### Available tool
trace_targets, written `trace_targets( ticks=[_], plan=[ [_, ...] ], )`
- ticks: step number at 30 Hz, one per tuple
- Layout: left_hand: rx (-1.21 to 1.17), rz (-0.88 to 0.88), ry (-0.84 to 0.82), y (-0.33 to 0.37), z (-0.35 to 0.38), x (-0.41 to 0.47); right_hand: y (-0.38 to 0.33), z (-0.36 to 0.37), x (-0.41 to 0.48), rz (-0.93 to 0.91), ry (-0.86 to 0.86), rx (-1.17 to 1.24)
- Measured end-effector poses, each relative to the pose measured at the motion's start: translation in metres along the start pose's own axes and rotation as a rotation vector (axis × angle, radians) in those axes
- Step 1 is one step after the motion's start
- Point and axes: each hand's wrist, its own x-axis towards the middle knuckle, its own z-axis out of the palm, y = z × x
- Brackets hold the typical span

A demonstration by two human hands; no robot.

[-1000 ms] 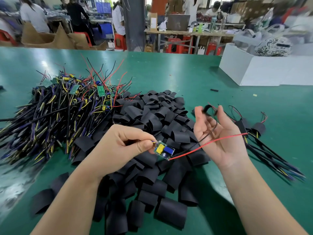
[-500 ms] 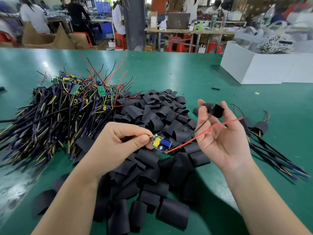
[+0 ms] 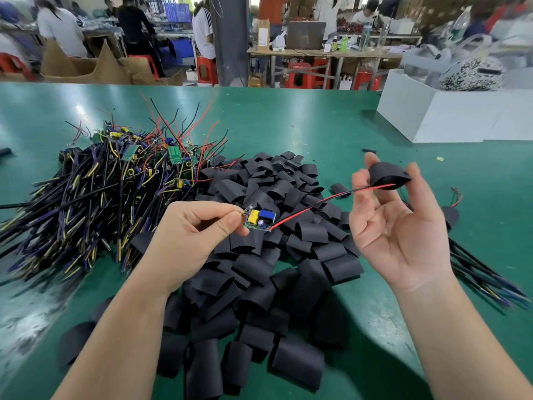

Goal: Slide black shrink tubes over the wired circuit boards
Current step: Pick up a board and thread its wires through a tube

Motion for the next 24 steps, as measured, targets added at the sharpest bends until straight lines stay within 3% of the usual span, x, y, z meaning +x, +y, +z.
trace_targets(
  ticks=[7, 12, 16, 24],
  plan=[
    [-0.043, -0.019, 0.026, 0.001, 0.001, 0.001, 0.002, 0.001, -0.001, -0.027, -0.008, -0.044],
    [-0.050, -0.045, 0.055, -0.003, 0.006, 0.001, 0.011, 0.000, 0.001, -0.132, 0.028, -0.325],
    [-0.048, -0.046, 0.047, -0.002, 0.012, 0.000, 0.026, -0.001, 0.000, -0.098, -0.045, -0.442],
    [-0.103, -0.047, 0.076, 0.004, 0.014, 0.001, 0.017, -0.004, 0.001, -0.180, -0.001, -0.376]
  ],
)
